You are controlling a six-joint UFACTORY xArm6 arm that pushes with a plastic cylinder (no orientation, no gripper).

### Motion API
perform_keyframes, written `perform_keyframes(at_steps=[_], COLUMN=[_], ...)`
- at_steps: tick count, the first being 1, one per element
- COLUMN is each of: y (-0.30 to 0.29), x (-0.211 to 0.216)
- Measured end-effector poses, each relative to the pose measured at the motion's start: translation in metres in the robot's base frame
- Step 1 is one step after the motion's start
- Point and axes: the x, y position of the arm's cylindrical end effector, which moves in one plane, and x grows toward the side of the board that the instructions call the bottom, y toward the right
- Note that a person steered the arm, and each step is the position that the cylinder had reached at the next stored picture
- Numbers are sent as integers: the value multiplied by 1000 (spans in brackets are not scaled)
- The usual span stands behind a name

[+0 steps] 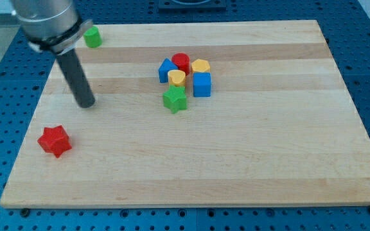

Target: Slightly push the red star to the right

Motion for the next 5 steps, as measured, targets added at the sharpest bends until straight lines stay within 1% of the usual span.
perform_keyframes(at_steps=[1, 2, 3, 4, 5], y=[-36, -91, -88, -84, -92], x=[-25, -22, 19, 83, 90])
